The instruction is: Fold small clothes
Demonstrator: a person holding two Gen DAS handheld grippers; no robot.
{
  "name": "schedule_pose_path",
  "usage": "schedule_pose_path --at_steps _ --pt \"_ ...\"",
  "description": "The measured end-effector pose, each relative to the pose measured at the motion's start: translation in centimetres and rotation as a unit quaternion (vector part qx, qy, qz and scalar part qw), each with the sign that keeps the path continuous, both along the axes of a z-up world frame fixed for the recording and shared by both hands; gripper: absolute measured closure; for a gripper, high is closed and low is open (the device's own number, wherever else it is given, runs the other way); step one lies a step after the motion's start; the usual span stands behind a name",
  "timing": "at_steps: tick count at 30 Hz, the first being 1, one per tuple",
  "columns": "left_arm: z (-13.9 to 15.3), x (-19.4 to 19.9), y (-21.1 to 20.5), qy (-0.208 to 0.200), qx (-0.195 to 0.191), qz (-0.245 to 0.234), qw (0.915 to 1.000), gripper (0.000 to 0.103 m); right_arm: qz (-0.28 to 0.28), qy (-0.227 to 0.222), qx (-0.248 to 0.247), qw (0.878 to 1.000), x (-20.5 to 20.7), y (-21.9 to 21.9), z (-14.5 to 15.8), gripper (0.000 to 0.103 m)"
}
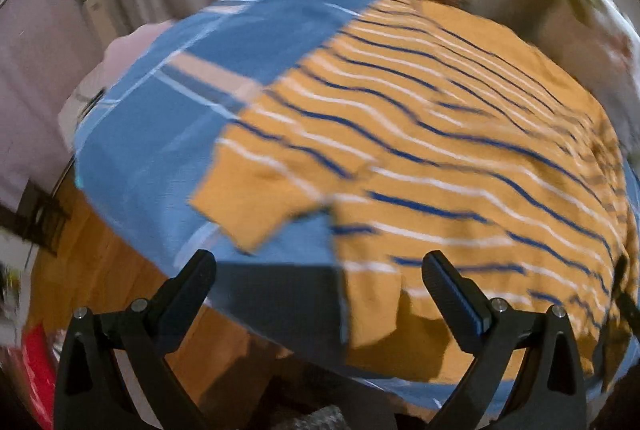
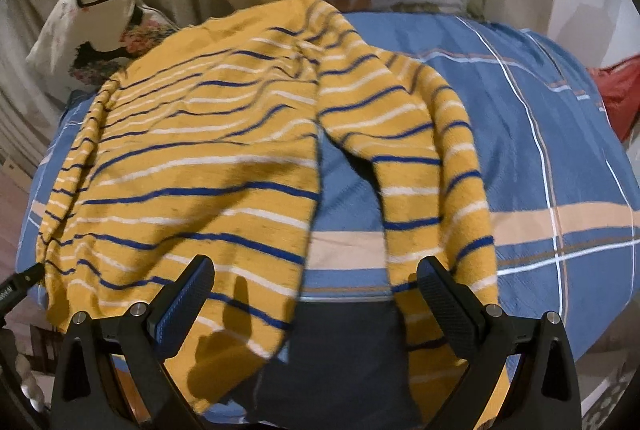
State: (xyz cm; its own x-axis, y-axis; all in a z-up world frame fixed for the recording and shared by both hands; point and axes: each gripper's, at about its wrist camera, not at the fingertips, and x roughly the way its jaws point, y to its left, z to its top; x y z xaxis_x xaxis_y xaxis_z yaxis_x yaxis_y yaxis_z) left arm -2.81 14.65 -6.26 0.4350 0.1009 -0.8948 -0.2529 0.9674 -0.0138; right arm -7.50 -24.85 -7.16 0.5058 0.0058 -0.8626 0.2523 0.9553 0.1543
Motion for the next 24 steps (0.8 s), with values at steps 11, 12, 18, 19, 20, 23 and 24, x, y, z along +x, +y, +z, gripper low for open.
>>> schedule_pose_path --at_steps 11,12,18,19,20,23,24 --pt "-3.7 6.7 5.2 0.035 0.001 -0.016 0.9993 0.045 0.018 0.01 0.003 1.0 1.9 0.5 -0.4 0.0" --pt "-3.4 6.7 5.2 0.029 -0.008 -0.014 0.9994 0.061 0.019 0.009 0.001 1.0 2.1 0.5 -0.4 0.0" --pt "-2.6 7.4 5.8 0.041 0.051 -0.023 0.9976 0.094 -0.002 0.006 0.001 1.0 3.0 -0.9 -0.2 0.0" --pt "-2.4 7.7 6.7 0.042 0.07 -0.008 0.9967 0.094 -0.006 0.005 0.002 1.0 3.1 -1.2 -0.1 0.0" --pt "-2.1 8.0 7.7 0.041 0.086 0.01 0.9954 0.094 -0.01 0.004 0.003 1.0 3.3 -1.7 -0.1 0.0" --pt "-0.8 8.4 11.2 0.039 0.137 0.072 0.9871 0.094 -0.035 -0.004 0.008 0.999 3.4 -3.8 0.3 0.0" --pt "-0.5 8.4 11.8 0.036 0.139 0.082 0.9862 0.094 -0.044 -0.007 0.013 0.999 3.3 -4.7 0.4 0.0"
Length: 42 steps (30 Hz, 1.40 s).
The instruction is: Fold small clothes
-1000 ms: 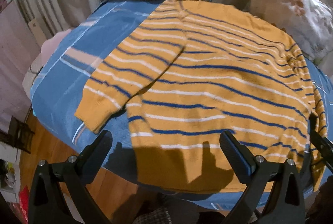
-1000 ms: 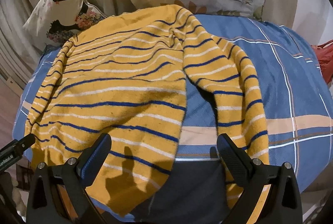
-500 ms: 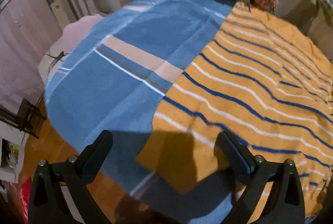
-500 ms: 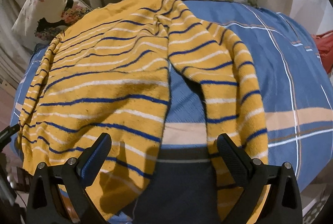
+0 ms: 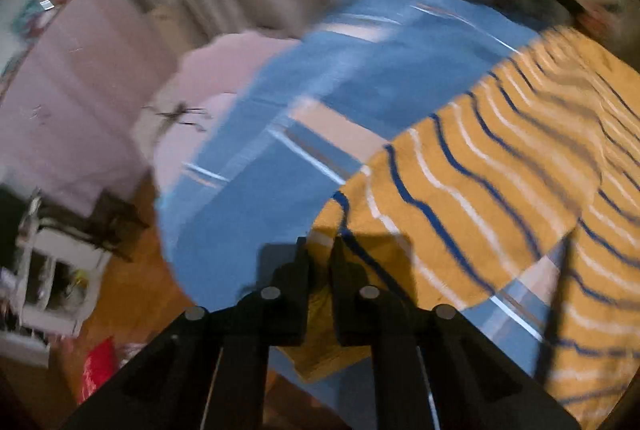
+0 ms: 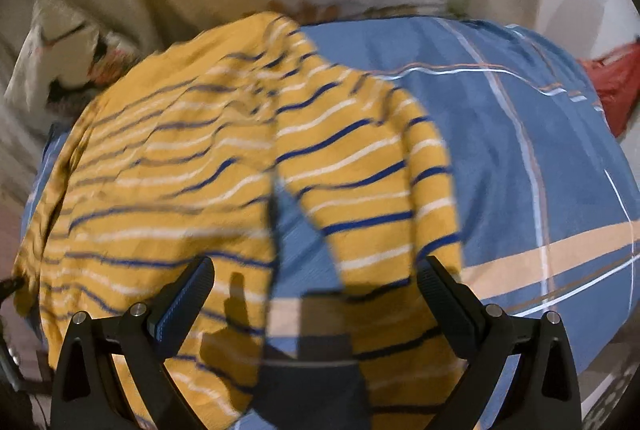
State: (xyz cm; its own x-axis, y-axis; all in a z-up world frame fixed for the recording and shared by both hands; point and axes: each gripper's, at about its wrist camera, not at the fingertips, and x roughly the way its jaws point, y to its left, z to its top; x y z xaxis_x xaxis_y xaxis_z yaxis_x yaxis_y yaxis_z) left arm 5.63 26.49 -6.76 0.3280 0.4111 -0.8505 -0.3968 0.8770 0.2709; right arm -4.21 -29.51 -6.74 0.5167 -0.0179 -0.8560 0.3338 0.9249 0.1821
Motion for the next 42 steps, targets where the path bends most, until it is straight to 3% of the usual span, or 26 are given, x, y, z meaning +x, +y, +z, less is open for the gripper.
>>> schedule_pose_path --at_steps 8,11,15,16,17,19,21,23,25,26,29,31,34,35,36,39,42 --pt "2.7 -1.5 0.8 -0.054 -0.029 0.026 0.9978 0.087 -0.085 -0.03 0.006 0.996 -3.2 -7.2 0.9 0.0" --pt "2.8 -2.3 1.2 -0.066 -0.051 0.045 0.9955 0.087 -0.089 -0.008 -0.004 0.996 -4.2 -8.1 -0.2 0.0" --pt "3.7 -3.6 0.4 -0.086 -0.079 0.05 0.992 0.087 -0.06 0.005 0.029 0.998 -4.9 -7.1 -1.7 0.006" --pt "4.1 -3.9 0.0 -0.091 -0.082 0.045 0.9915 0.087 -0.04 0.006 0.037 0.999 -4.9 -6.5 -2.0 0.021" --pt "4.5 -4.2 -0.5 -0.096 -0.086 0.039 0.9908 0.086 -0.027 0.008 0.042 0.999 -5.0 -6.1 -2.2 0.054" --pt "5.1 -4.7 -1.5 -0.105 -0.1 0.026 0.989 0.079 0.001 0.021 0.073 0.997 -4.8 -6.0 -2.8 0.094" --pt "5.5 -5.0 -2.7 -0.112 -0.122 0.006 0.9861 0.066 -0.022 0.014 0.067 0.997 -4.9 -7.9 -2.3 0.094" --pt "5.6 -5.2 -3.8 -0.113 -0.127 -0.01 0.9853 0.064 -0.078 0.01 0.003 0.997 -5.2 -11.1 -1.1 0.094" --pt "5.2 -5.3 -4.8 -0.106 -0.131 -0.029 0.9853 0.064 -0.138 0.016 -0.059 0.988 -5.6 -13.7 -0.2 0.093" --pt "4.8 -5.3 -5.3 -0.1 -0.134 -0.036 0.9853 0.064 -0.184 0.021 -0.09 0.979 -6.1 -15.5 0.5 0.083" --pt "3.2 -5.5 -6.4 -0.07 -0.154 -0.057 0.984 0.064 -0.23 -0.006 -0.074 0.97 -7.3 -16.7 2.3 0.071" --pt "2.0 -5.7 -7.0 -0.051 -0.175 -0.07 0.9808 0.064 -0.208 -0.029 -0.054 0.976 -7.6 -15.3 3.2 0.061" --pt "0.4 -5.9 -8.2 -0.027 -0.218 -0.091 0.9713 0.064 -0.092 -0.059 0.016 0.994 -6.5 -10.1 3.1 0.053" --pt "0.1 -5.9 -8.7 -0.021 -0.229 -0.098 0.9682 0.064 -0.039 -0.056 0.06 0.996 -5.7 -8.1 2.5 0.052" --pt "-0.3 -5.9 -9.3 -0.015 -0.242 -0.107 0.9643 0.064 0.017 -0.049 0.117 0.992 -4.8 -5.9 1.5 0.052" --pt "-0.8 -6.4 -10.8 -0.008 -0.257 -0.127 0.958 0.064 0.098 -0.011 0.218 0.971 -3.1 -1.1 -1.4 0.052" --pt "-0.9 -6.9 -12.0 -0.007 -0.261 -0.142 0.9549 0.059 0.124 0.019 0.244 0.962 -2.4 1.6 -3.1 0.052"
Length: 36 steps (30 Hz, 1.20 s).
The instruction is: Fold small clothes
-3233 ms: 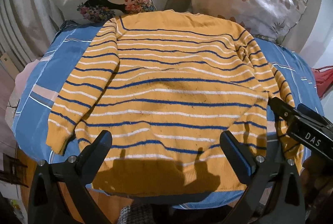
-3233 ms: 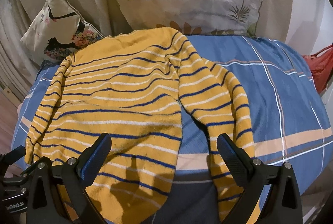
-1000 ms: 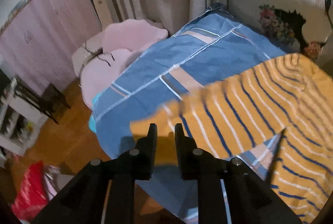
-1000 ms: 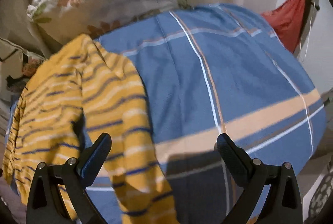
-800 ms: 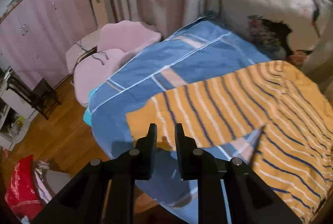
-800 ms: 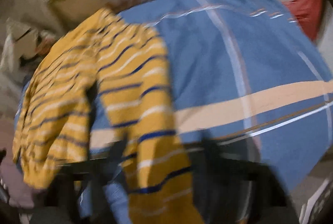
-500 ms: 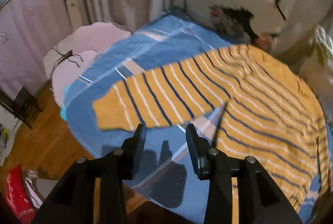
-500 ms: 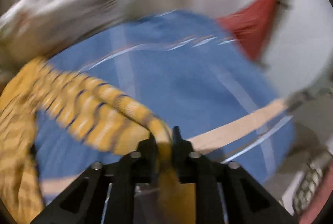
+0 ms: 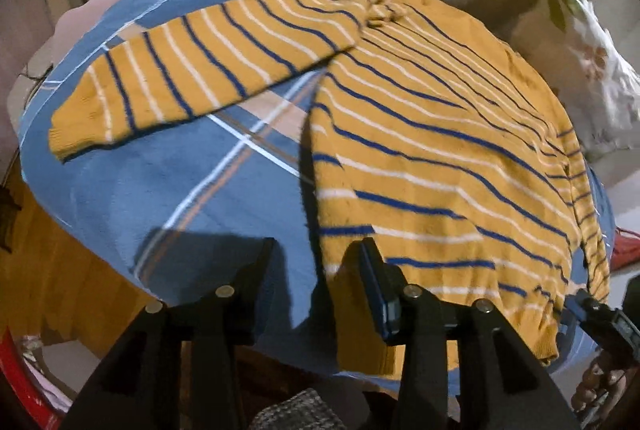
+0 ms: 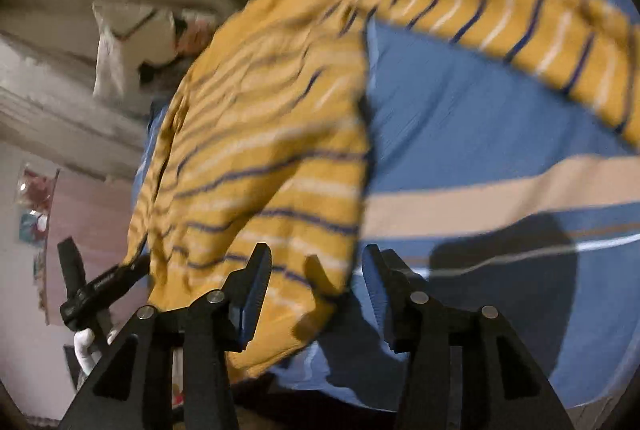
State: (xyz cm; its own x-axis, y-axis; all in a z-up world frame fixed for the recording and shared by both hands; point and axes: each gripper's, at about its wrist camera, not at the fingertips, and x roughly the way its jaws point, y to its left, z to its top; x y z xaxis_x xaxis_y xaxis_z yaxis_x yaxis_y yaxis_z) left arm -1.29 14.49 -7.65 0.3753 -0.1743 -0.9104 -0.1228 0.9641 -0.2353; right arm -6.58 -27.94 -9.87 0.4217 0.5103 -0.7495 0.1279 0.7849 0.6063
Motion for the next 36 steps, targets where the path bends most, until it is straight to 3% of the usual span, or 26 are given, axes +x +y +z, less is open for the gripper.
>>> schedule_pose_path --at_steps 2,8,11,12,13,14,16,21,28,30,33,36 --pt "-0.3 -0.3 -0.4 0.005 -0.01 -0.003 0.9999 0.052 0.009 0.015 -0.018 1.0 -0.1 1.4 -0.6 0.049" --pt "-1.7 -0.7 -1.6 0.026 -0.046 -0.023 0.9983 0.051 0.026 0.019 -0.02 0.999 -0.1 3.4 -0.5 0.045" --pt "-2.0 -0.5 -2.3 0.034 -0.03 -0.024 0.9987 0.051 0.043 0.024 -0.026 0.998 0.0 3.9 -0.7 0.043" --pt "-1.9 -0.6 -2.4 0.035 -0.021 -0.025 0.9988 0.062 0.048 0.021 -0.033 0.998 -0.3 4.0 -0.6 0.043" --pt "-1.9 -0.5 -2.6 0.039 -0.014 -0.024 0.9988 0.093 0.058 0.019 -0.042 0.997 -0.4 4.3 -0.4 0.043" --pt "-2.0 -0.4 -2.7 0.048 -0.018 -0.024 0.9984 0.094 0.068 0.017 -0.049 0.996 -0.5 4.5 -0.4 0.055" --pt "-1.9 -0.4 -2.5 0.05 -0.023 -0.016 0.9984 0.095 0.087 0.021 -0.039 0.995 -0.5 4.8 -0.7 0.095" --pt "-0.6 -2.0 -1.3 0.053 -0.009 -0.004 0.9986 0.095 0.123 0.025 -0.023 0.992 -1.7 4.2 -0.6 0.096" --pt "-1.6 -4.1 0.5 0.077 -0.04 0.03 0.9958 0.094 0.14 0.055 0.001 0.989 -4.2 2.8 -1.9 0.096" --pt "-1.8 -4.3 1.1 0.071 -0.063 0.038 0.9947 0.092 0.125 0.037 0.012 0.991 -3.9 1.6 -1.3 0.092" --pt "-0.3 -5.3 1.6 0.043 -0.047 0.023 0.9977 0.091 0.072 -0.002 0.005 0.997 -4.1 -1.9 0.4 0.09" --pt "1.6 -5.9 1.7 0.018 -0.005 0.016 0.9997 0.091 -0.044 -0.032 -0.016 0.998 -4.7 -7.7 1.4 0.067"
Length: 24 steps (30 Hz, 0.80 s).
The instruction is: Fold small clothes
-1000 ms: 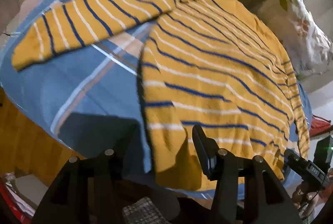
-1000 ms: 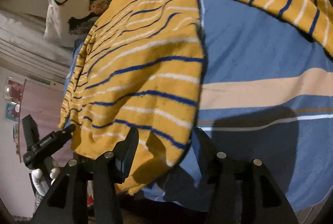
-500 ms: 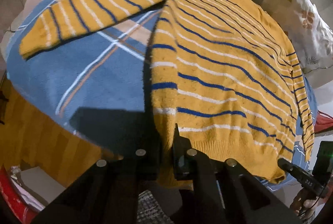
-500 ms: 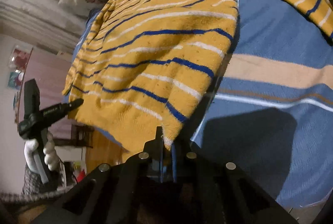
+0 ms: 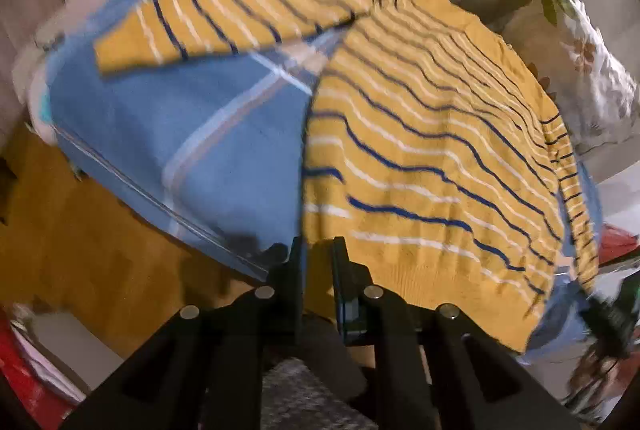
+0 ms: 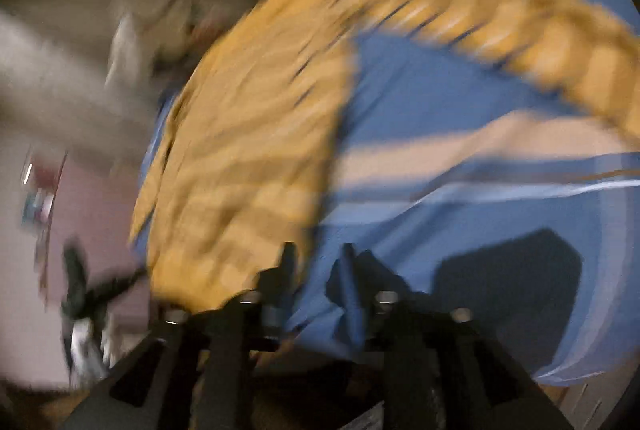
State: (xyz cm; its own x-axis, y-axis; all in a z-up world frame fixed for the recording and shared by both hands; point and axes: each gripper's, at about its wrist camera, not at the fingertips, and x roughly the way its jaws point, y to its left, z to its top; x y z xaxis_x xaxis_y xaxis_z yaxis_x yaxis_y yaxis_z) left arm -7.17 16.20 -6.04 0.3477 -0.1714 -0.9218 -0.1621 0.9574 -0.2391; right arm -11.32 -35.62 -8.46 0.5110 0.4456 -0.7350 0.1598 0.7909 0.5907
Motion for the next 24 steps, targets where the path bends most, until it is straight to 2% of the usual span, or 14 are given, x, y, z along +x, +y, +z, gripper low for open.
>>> schedule_pose_path --at_steps 2,4,6,7,9,12,18,22,24 --pt "1.2 0.3 -0.2 -0.014 0.012 -0.003 0.9998 0.091 -0.088 -0.008 -0.019 0.996 -0.6 -4.4 -0.2 0.058" --pt "2.1 1.2 -0.6 -0.025 0.008 -0.003 0.9996 0.09 -0.15 0.0 -0.017 0.989 -1.2 -7.5 -1.0 0.057" --pt "3.2 1.7 -1.3 -0.039 -0.001 -0.008 0.9992 0.084 -0.221 0.007 0.022 0.975 -2.4 -11.3 -2.4 0.057" --pt "3.4 2.2 -1.8 -0.044 -0.003 -0.012 0.999 0.079 -0.239 0.009 0.034 0.97 -2.8 -12.0 -2.8 0.057" --pt "4.1 2.8 -2.9 -0.055 -0.003 -0.023 0.9982 0.075 -0.285 0.006 0.069 0.956 -4.0 -13.9 -3.7 0.057" --pt "4.9 4.3 -5.7 -0.068 0.002 -0.05 0.9964 0.074 -0.311 -0.006 0.086 0.946 -4.5 -15.0 -4.4 0.057" --pt "5.5 6.0 -11.1 -0.097 0.04 -0.094 0.99 0.071 -0.358 -0.016 0.07 0.931 -3.5 -16.3 -4.4 0.057" --pt "5.2 6.7 -12.9 -0.095 0.044 -0.105 0.989 0.07 -0.36 -0.024 0.037 0.932 -1.7 -16.2 -3.6 0.057" --pt "5.1 6.9 -13.4 -0.092 0.046 -0.104 0.9893 0.07 -0.357 -0.028 0.024 0.933 -1.0 -16.3 -3.2 0.078"
